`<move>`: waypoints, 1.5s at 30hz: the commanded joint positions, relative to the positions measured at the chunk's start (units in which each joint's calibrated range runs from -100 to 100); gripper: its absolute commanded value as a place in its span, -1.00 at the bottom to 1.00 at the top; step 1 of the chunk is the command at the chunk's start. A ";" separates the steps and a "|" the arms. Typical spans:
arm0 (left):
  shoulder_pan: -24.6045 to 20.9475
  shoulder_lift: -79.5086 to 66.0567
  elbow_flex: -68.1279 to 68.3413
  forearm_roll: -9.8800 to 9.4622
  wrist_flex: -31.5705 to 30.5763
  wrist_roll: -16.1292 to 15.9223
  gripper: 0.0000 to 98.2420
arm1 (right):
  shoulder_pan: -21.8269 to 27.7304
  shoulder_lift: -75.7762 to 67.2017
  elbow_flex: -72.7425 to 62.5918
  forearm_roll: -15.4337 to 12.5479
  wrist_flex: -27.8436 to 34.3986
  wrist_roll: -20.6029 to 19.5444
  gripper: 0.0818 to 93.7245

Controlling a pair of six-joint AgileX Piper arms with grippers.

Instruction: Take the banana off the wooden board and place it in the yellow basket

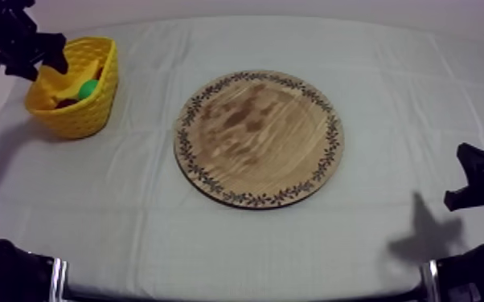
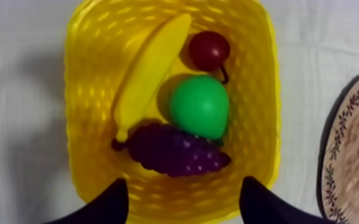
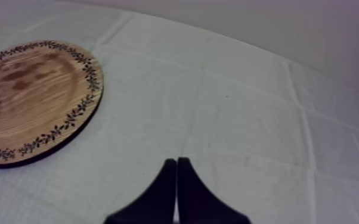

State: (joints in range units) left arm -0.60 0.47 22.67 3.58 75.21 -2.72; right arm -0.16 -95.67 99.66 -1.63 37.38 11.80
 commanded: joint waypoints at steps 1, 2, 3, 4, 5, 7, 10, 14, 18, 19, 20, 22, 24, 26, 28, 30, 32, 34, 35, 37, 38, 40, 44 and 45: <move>0.23 -6.00 8.16 0.45 -8.18 -0.79 0.20 | 0.00 0.00 0.01 0.00 -0.04 0.00 -0.99; 0.41 -7.81 10.26 0.64 -10.99 -1.15 0.15 | 0.00 0.00 0.01 0.00 -0.04 0.00 -0.99; 0.61 -9.71 12.40 0.77 -13.73 -1.47 0.09 | 0.00 0.00 0.01 0.00 -0.04 0.00 -0.99; 0.81 -11.63 14.60 0.87 -16.48 -1.76 0.05 | 0.00 0.00 0.01 0.00 -0.04 0.00 -0.99; 1.02 -13.57 16.85 0.90 -19.13 -2.03 0.02 | 0.00 0.00 0.01 0.00 -0.04 0.00 -0.99; 1.30 -17.45 21.24 0.92 -24.15 -2.61 -0.03 | 0.00 0.00 0.01 0.00 -0.04 -0.01 -0.99; 1.29 -23.21 27.57 0.86 -30.55 -3.42 -0.06 | 0.00 0.00 0.01 0.00 -0.04 -0.01 -0.99; 0.78 -30.64 35.37 0.79 -36.69 -3.98 -0.11 | 0.00 0.00 0.01 0.00 -0.04 0.00 -0.99; 0.66 -38.73 43.94 -0.03 -42.35 -2.88 -0.21 | 0.00 0.00 0.01 0.00 -0.04 0.00 -0.99; 0.63 -40.97 46.16 -0.63 -43.45 -2.06 -0.25 | 0.00 0.00 0.01 0.00 -0.04 0.00 -0.99; 0.57 -43.33 48.38 -1.48 -44.37 -0.97 -0.29 | 0.00 0.00 0.01 0.00 -0.04 0.00 -0.99; 0.45 -48.24 52.79 -3.09 -46.06 1.32 -0.37 | 0.00 0.00 0.01 0.00 -0.04 0.00 -0.99; 0.46 -53.07 56.93 -4.83 -47.42 3.91 -0.45 | 0.00 0.00 0.01 0.00 -0.04 0.00 -0.99; 0.75 -57.39 60.51 -7.31 -48.20 7.21 -0.52 | 0.00 0.00 0.01 0.00 -0.04 -0.03 -0.99; 0.99 -61.10 63.50 -9.45 -48.58 10.18 -0.61 | 0.00 0.00 0.01 0.00 -0.04 -0.02 -0.99; 1.10 -64.58 65.98 -11.08 -48.77 12.38 -0.73 | 0.00 0.00 0.01 0.00 -0.04 -0.01 -0.99; 0.96 -68.02 67.95 -12.00 -48.79 13.95 -0.87 | 0.00 0.00 0.01 0.00 -0.04 -0.01 -0.99; 0.69 -71.34 69.54 -12.45 -48.70 14.76 -0.93 | 0.00 0.00 0.01 0.00 -0.04 -0.02 -0.99; 0.52 -72.94 70.24 -12.58 -48.68 14.72 -0.95 | 0.00 0.00 0.01 0.00 -0.04 -0.03 -0.99; 0.18 -76.06 71.52 -12.60 -48.23 14.21 -0.98 | 0.00 0.00 0.01 0.00 -0.04 -0.01 -0.99; 0.04 -77.54 72.06 -12.60 -47.62 14.01 -0.98 | 0.00 0.00 0.01 0.00 -0.04 -0.01 -0.99; -0.30 -80.13 73.06 -12.64 -45.20 14.45 -0.99 | 0.00 0.00 0.01 0.00 -0.04 0.00 -0.99; -1.76 -83.95 74.08 -10.13 -40.03 15.10 -1.00 | 0.00 0.00 0.01 0.00 -0.04 -0.03 -0.99; -2.00 -84.82 74.22 -9.42 -39.45 15.03 -1.00 | 0.00 0.00 0.01 0.00 -0.04 -0.02 -0.99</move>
State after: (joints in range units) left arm -2.35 -82.55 96.76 -6.88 34.51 12.44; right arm -0.16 -95.67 99.66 -1.63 37.38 11.80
